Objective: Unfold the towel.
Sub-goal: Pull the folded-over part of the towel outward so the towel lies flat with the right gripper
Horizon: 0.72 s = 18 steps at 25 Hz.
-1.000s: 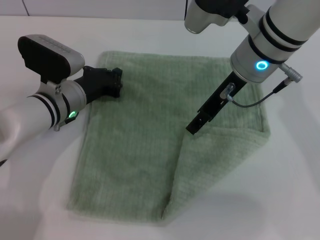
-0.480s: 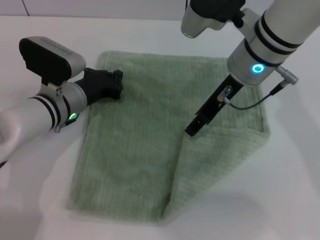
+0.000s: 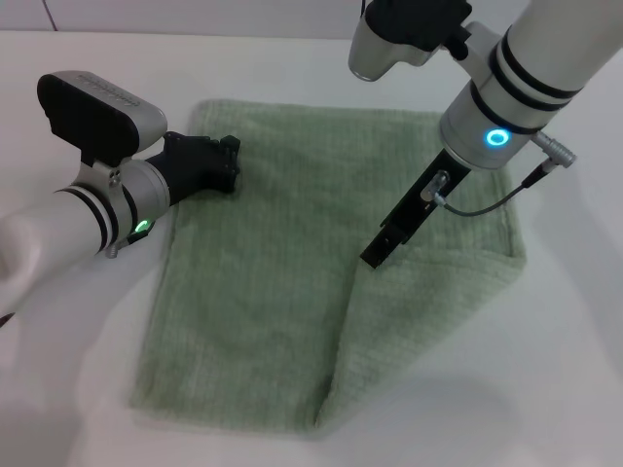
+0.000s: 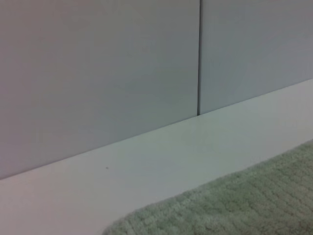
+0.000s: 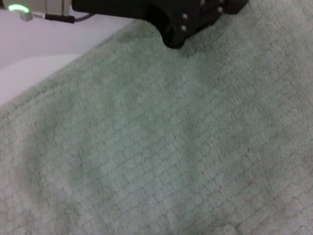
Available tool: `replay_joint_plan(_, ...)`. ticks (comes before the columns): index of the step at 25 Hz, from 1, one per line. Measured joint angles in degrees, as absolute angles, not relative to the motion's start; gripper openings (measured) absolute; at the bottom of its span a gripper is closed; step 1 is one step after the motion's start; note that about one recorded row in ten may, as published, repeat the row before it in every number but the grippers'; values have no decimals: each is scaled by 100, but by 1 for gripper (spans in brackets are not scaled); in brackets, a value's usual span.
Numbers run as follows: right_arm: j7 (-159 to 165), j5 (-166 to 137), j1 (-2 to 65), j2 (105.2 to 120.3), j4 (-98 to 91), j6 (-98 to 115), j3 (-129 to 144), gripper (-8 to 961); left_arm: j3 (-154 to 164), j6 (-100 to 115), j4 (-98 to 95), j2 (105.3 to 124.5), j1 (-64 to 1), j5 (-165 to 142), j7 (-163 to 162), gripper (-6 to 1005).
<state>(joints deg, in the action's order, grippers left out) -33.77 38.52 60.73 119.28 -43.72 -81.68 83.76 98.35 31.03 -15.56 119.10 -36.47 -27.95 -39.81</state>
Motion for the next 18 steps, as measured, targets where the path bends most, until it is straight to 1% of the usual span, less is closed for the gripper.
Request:
replay_joint_plan(9,-3522,3869,6268,11947,-3888,-7939,8421,713,9835,3110,-1556,11909,-3647,-2795,-3981,-2)
replay_joint_plan(18,-3548,3929,6278,11959,-3841,-7919,8536,712,9835,3111,-1555,11909,-3641,-2795,-3981,-1)
